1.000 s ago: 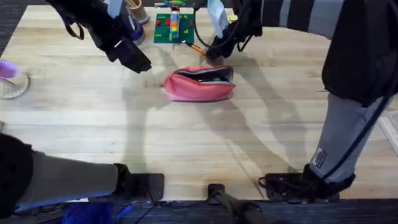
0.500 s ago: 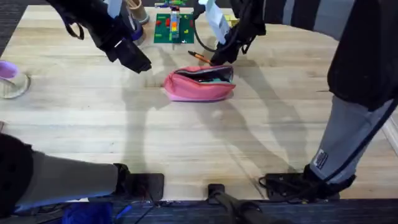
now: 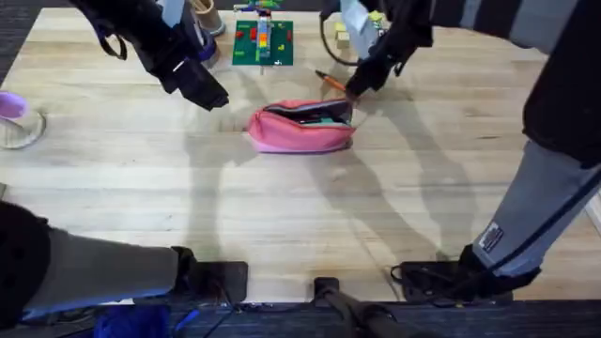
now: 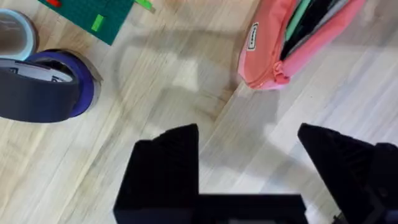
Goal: Unzip the bag, pick up the pens from the table one at a time and place them inside, then zip the bag closed.
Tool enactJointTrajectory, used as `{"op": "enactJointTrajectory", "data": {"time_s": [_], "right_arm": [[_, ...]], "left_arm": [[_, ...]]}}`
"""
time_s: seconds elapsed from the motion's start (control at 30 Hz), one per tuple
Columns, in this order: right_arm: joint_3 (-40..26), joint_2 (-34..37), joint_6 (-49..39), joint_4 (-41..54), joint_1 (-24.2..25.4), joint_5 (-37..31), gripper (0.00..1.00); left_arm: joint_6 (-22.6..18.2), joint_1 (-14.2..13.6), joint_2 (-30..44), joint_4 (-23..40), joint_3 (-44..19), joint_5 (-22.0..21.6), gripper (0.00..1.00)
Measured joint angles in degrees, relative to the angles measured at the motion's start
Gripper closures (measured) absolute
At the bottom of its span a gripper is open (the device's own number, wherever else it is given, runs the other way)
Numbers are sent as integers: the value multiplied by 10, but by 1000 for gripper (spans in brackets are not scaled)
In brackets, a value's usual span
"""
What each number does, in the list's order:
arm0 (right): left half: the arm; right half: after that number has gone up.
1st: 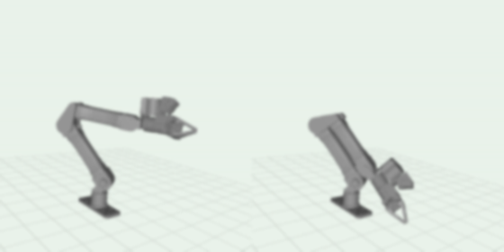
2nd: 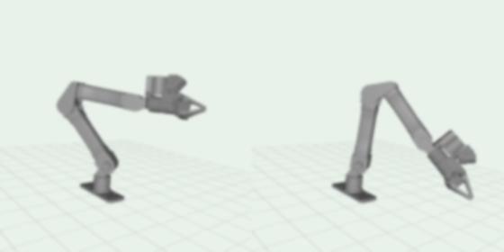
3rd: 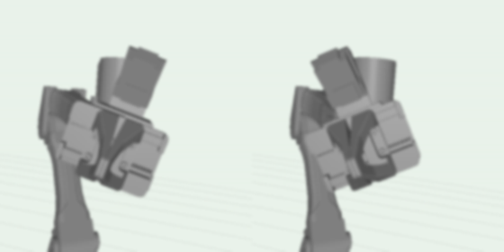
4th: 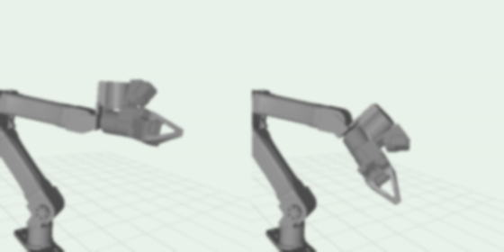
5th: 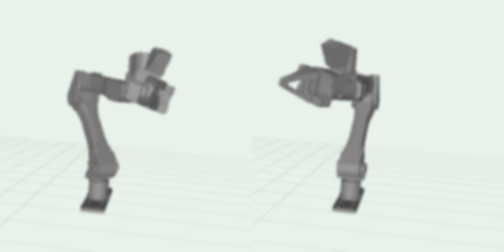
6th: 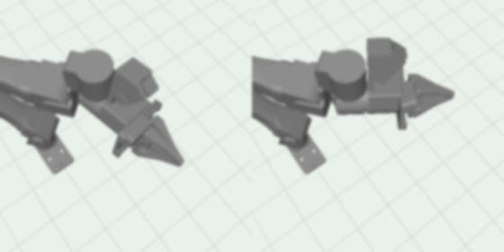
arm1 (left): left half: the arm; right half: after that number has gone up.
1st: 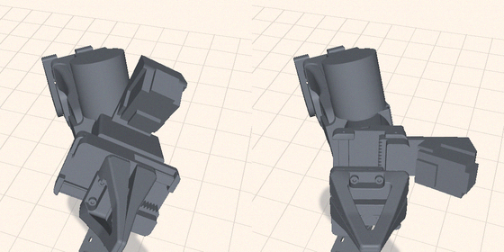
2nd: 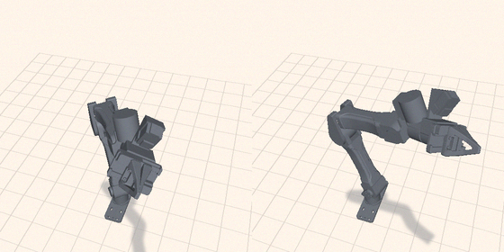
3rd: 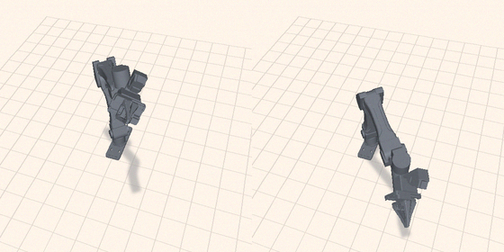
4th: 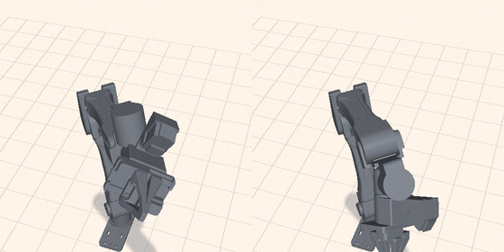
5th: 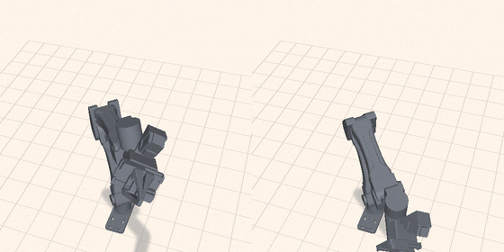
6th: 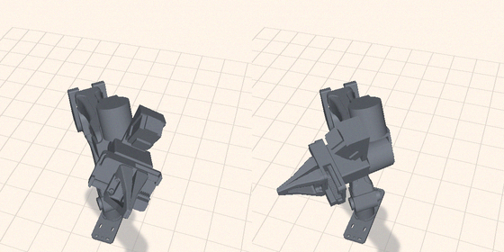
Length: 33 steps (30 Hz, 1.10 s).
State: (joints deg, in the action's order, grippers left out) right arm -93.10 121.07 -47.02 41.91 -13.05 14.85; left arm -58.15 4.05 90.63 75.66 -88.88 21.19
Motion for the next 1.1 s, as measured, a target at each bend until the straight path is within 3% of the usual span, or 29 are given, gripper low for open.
{"op": "enactJointTrajectory", "data": {"time_s": [0.3, 0.53, 0.8, 1.1], "right_arm": [[-6, -23, -3, 1, 20, -11, 970], [-7, -79, -27, 12, 20, -10, 970], [-9, -168, -104, 105, 20, 34, 970], [-11, -252, -259, 283, 19, 71, 970]], "left_arm": [[0, 0, 0, 0, 0, 0, 8], [0, 0, 0, 0, 0, 0, 8], [0, 0, 0, 0, 0, 0, 8], [0, 0, 0, 0, 0, 0, 8]]}}
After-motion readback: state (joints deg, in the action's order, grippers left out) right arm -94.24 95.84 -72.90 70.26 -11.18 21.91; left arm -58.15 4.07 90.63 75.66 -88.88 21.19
